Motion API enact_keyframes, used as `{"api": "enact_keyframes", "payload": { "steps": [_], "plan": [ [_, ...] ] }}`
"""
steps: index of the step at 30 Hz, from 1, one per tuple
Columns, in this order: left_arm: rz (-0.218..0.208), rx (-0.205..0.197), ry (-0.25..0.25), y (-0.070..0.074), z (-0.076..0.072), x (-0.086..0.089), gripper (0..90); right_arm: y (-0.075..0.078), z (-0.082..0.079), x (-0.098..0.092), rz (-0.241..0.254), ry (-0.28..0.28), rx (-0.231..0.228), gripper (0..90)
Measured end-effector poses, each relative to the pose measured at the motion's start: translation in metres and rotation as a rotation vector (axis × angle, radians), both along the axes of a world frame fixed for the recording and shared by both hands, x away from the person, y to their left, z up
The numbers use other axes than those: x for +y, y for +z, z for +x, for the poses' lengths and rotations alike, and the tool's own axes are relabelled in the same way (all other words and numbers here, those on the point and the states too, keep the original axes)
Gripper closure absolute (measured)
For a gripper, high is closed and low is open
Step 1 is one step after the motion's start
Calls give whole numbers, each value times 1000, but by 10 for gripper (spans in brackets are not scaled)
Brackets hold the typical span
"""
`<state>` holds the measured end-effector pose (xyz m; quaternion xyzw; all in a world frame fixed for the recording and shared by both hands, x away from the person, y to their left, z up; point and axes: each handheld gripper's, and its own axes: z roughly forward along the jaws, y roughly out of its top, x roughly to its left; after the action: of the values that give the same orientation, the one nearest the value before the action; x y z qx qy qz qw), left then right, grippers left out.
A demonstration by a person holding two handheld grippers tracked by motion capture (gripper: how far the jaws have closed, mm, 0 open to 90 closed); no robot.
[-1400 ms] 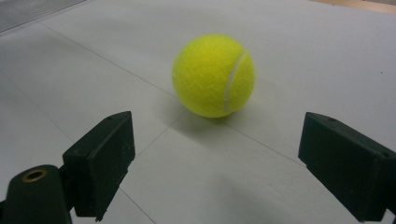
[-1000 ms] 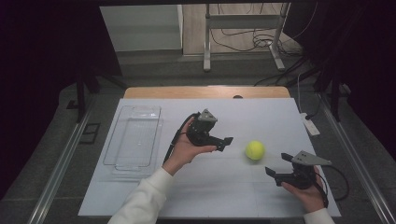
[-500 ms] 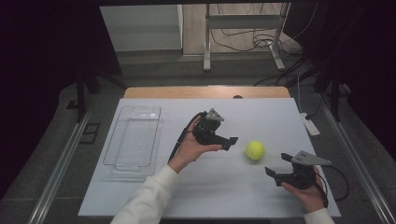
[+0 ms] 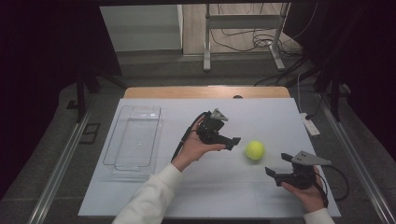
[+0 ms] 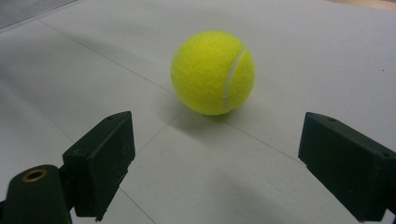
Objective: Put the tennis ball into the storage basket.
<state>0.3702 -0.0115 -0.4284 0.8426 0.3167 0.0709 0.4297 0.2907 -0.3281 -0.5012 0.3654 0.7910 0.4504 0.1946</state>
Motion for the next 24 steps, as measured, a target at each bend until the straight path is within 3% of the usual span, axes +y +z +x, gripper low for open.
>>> {"api": "enact_keyframes", "payload": {
  "steps": [24],
  "plan": [
    [29, 13, -24, -10, 12, -27, 109, 1, -1, 0, 5, 1, -3, 114]
  ]
}}
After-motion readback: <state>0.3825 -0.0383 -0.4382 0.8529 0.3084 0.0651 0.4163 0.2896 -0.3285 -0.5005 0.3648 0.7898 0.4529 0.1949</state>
